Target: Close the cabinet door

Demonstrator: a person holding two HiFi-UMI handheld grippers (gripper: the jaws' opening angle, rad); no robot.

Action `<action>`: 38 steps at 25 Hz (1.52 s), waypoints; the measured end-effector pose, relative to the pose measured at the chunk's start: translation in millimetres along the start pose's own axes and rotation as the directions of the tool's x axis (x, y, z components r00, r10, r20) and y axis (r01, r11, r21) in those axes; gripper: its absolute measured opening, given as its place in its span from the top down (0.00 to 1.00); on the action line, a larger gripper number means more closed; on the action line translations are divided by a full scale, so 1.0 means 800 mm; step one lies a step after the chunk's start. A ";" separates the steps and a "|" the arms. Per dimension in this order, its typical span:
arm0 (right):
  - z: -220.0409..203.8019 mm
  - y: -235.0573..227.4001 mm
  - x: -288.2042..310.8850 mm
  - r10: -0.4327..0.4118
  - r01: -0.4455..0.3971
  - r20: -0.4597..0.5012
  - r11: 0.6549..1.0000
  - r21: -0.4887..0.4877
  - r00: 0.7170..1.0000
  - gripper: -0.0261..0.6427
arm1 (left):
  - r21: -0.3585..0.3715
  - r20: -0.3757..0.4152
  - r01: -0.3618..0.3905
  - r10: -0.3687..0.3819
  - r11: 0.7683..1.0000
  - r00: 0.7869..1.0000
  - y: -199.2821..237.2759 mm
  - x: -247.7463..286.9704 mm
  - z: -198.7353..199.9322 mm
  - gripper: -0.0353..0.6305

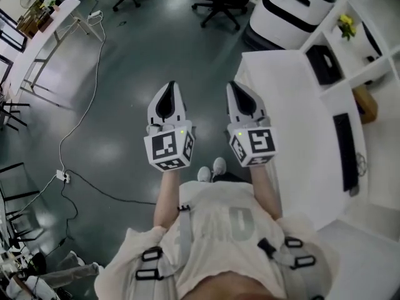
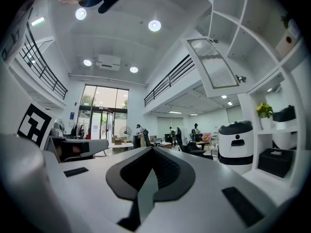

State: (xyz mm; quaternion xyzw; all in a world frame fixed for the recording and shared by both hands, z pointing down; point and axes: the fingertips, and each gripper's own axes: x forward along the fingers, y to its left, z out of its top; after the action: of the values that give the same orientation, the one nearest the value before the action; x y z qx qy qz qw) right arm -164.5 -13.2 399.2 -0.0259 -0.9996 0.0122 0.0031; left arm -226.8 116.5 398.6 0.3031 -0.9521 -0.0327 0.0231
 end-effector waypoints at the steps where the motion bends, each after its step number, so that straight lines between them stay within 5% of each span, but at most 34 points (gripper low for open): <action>1: 0.001 -0.016 -0.004 -0.024 0.024 0.001 1.000 -0.001 1.000 0.95 | -0.001 -0.002 0.019 -0.019 1.000 1.000 -0.014 0.009 -0.002 0.94; 9: -0.001 -0.147 -0.045 -0.244 0.244 -0.007 0.970 -0.023 0.970 0.95 | 0.004 0.003 0.195 -0.195 0.981 0.981 -0.126 0.083 -0.009 0.94; 15: -0.001 -0.203 -0.072 -0.414 0.414 -0.006 0.910 -0.033 0.910 0.95 | 0.001 0.015 0.379 -0.379 0.925 0.925 -0.198 0.125 -0.001 0.94; 20: 0.012 -0.240 -0.094 -0.563 0.563 0.011 0.826 -0.028 0.827 0.95 | 0.003 0.028 0.532 -0.532 0.847 0.846 -0.249 0.157 0.014 0.94; 26: 0.029 -0.263 -0.141 -0.700 0.701 0.044 0.713 -0.019 0.713 0.95 | -0.003 0.006 0.695 -0.695 0.719 0.719 -0.316 0.177 0.016 0.94; 34: 0.009 -0.285 -0.211 -0.854 0.854 0.031 0.519 0.019 0.519 0.95 | 0.043 -0.012 0.844 -0.844 0.535 0.536 -0.398 0.164 0.000 0.94; 38: 0.001 -0.287 -0.237 -0.890 0.889 0.023 0.456 0.033 0.456 0.95 | 0.048 -0.022 0.879 -0.880 0.474 0.475 -0.423 0.153 -0.007 0.94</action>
State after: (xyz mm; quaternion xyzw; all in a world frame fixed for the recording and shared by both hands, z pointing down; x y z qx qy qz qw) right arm 13.0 -252.0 403.1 0.4994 -0.8662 0.0170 -0.0093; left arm -131.5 -230.6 381.5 0.7485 -0.6629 -0.0158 -0.0075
